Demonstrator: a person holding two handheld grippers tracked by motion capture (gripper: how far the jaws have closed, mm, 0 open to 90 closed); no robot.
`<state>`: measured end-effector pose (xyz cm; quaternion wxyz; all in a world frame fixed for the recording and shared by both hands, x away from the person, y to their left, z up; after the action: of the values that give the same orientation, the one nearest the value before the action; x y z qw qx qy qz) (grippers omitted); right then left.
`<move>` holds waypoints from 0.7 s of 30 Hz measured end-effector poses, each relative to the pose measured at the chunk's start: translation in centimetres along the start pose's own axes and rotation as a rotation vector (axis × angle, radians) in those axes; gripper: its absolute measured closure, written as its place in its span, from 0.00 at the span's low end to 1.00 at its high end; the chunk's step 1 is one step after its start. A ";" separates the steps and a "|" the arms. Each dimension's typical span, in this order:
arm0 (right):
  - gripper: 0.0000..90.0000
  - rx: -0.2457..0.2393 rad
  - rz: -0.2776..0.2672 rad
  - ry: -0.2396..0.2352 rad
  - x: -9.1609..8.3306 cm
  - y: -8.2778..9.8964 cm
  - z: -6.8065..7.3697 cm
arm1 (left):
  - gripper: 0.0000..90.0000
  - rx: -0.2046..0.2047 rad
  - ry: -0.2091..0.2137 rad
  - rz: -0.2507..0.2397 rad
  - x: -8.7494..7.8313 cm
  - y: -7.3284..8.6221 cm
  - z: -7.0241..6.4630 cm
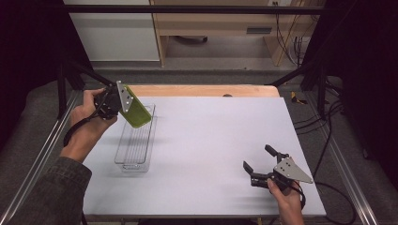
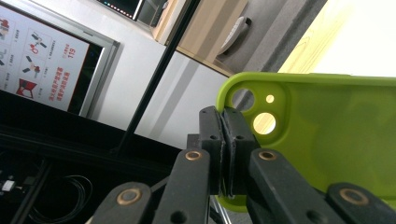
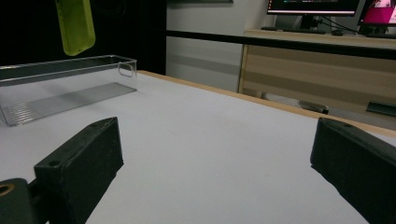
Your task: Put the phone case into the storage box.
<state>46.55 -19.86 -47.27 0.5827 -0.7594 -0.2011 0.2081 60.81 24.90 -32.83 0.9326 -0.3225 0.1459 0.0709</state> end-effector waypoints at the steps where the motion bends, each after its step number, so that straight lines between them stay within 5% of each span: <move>1: 0.03 0.000 -0.001 0.000 0.0 0.0 0.0 | 0.97 0.004 -0.002 0.000 0.0 0.0 0.0; 21: 0.03 -0.001 -0.003 0.001 0.0 0.0 0.0 | 0.97 0.060 -0.023 -0.035 0.2 0.0 -0.5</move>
<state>46.55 -19.83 -47.25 0.5827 -0.7595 -0.2021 0.2069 60.85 24.56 -33.24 0.9445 -0.2960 0.1316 0.0540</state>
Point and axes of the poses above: each handheld gripper's, and its own axes: x roughly forward along the jaws, y roughly out of its underside, z roughly to its left, the point moved 7 cm from there along x, roughly forward along the jaws, and after that the axes turned 11 degrees about -x, right-handed, at the moved point
